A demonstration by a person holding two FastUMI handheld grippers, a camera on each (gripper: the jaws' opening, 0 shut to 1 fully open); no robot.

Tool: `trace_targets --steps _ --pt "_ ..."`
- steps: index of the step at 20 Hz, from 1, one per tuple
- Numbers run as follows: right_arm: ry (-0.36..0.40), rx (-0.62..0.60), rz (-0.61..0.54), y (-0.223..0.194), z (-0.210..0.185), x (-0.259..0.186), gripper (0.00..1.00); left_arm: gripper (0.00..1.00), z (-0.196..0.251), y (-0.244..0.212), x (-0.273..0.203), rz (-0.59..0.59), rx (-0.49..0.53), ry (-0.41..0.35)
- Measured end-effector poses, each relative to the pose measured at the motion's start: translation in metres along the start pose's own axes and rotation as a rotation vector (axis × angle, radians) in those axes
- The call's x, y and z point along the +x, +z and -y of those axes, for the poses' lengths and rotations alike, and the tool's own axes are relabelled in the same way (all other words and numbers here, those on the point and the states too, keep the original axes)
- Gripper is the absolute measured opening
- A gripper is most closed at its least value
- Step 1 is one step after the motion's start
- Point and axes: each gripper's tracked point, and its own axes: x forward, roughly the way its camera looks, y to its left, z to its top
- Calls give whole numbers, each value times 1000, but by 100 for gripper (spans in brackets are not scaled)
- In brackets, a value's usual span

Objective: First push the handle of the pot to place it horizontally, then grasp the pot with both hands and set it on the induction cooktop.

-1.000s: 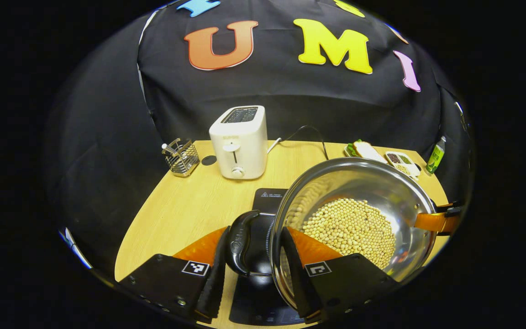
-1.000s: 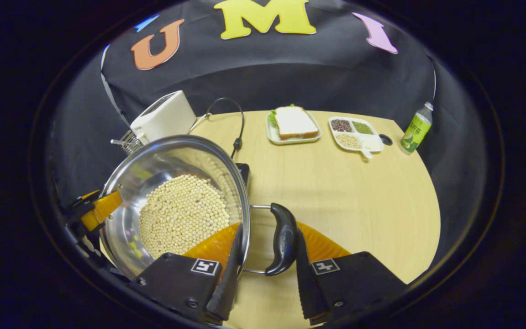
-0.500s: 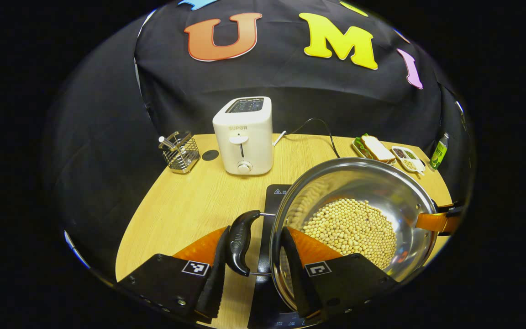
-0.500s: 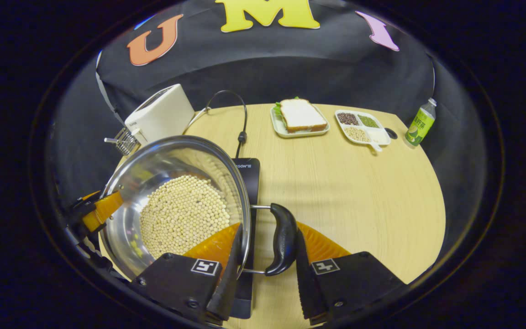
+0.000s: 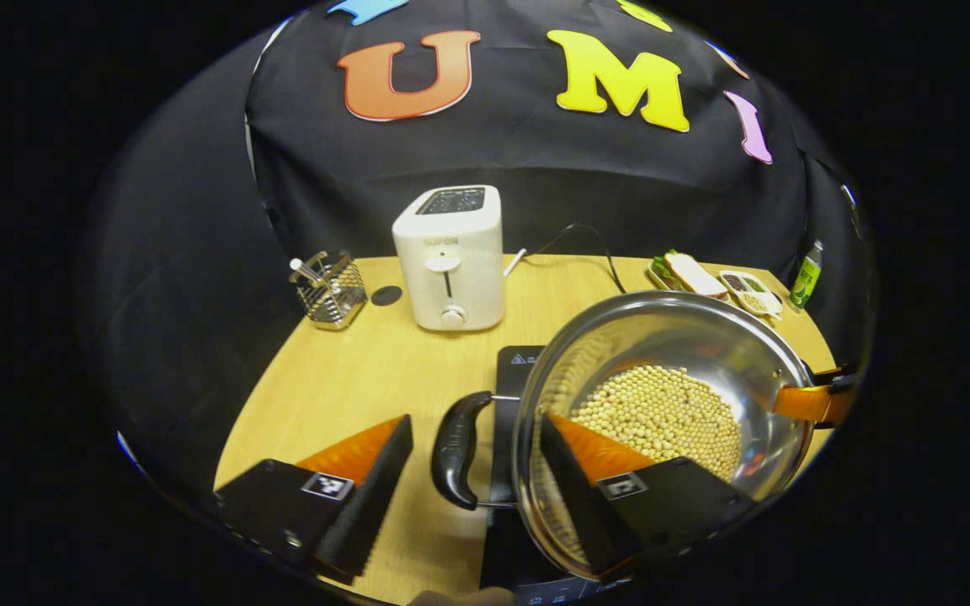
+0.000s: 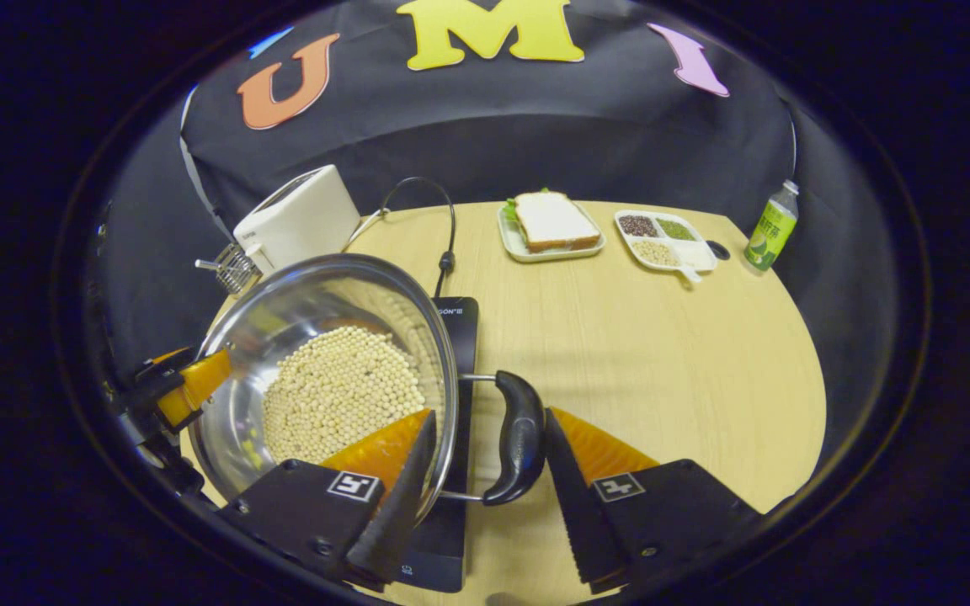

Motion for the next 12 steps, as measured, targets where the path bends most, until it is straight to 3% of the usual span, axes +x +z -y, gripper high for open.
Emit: trace_targets --steps 1,2,6,7,12 --pt "19 12 9 1 2 -2 85 96 -2 2 -6 11 -5 6" --pt "28 14 22 2 0 -5 90 97 -4 5 -11 21 0 16" --pt "16 -48 106 18 3 -24 90 97 -9 9 -25 45 1 47" --pt "14 -64 120 21 4 -28 85 97 -12 11 -30 49 4 64" --pt "8 -132 212 41 16 -69 84 97 -21 23 -64 102 14 122"
